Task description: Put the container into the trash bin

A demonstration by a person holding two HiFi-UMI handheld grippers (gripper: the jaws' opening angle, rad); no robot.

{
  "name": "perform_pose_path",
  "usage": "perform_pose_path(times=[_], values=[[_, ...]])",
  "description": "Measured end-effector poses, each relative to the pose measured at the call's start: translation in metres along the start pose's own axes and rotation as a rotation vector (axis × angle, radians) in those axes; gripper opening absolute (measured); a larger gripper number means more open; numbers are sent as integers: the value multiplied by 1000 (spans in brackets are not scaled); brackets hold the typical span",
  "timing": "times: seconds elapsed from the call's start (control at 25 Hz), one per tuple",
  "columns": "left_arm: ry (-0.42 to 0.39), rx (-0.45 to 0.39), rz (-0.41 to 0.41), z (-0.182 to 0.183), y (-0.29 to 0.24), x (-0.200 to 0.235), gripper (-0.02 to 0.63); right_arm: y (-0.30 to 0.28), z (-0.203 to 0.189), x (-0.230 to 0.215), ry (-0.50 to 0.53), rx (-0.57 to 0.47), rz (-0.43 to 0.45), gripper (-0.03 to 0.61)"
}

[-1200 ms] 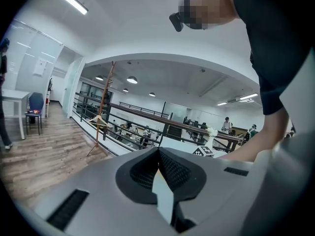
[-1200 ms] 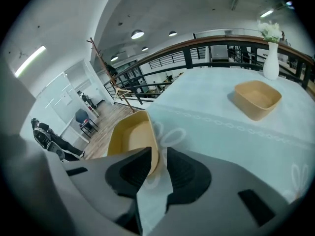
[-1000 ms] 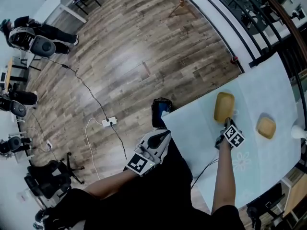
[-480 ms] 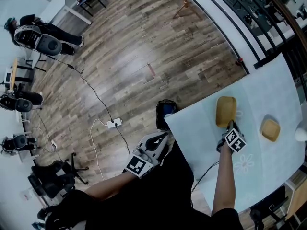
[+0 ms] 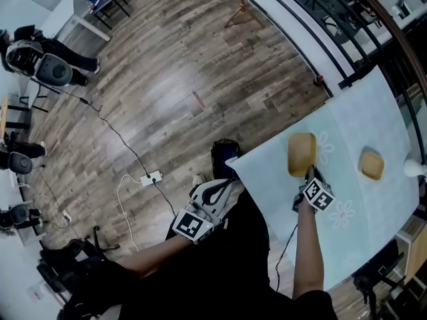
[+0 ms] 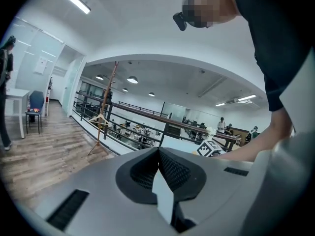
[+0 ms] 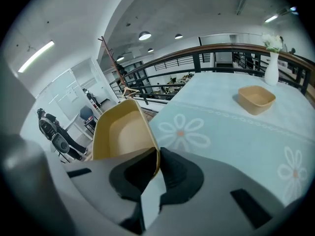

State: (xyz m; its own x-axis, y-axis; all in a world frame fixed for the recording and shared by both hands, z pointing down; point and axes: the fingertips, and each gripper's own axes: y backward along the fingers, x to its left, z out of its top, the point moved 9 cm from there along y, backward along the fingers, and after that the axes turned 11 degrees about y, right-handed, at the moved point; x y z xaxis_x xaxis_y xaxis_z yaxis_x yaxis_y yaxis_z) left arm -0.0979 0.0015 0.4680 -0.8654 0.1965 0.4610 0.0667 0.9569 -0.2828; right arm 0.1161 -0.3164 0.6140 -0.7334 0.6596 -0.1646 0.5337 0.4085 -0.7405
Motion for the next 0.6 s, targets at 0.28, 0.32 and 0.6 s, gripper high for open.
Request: perform_pose_path(times=[0.28, 0.32, 0.6], values=[[-34, 35, -184, 8, 41, 44, 14, 47, -45, 80, -80, -25, -65, 46], [-33, 35, -199, 10, 47, 52, 14, 51, -53, 92, -89, -27, -71, 46], [-59, 38, -290, 19, 78, 91, 14, 73, -90, 166, -76, -5, -80, 46]])
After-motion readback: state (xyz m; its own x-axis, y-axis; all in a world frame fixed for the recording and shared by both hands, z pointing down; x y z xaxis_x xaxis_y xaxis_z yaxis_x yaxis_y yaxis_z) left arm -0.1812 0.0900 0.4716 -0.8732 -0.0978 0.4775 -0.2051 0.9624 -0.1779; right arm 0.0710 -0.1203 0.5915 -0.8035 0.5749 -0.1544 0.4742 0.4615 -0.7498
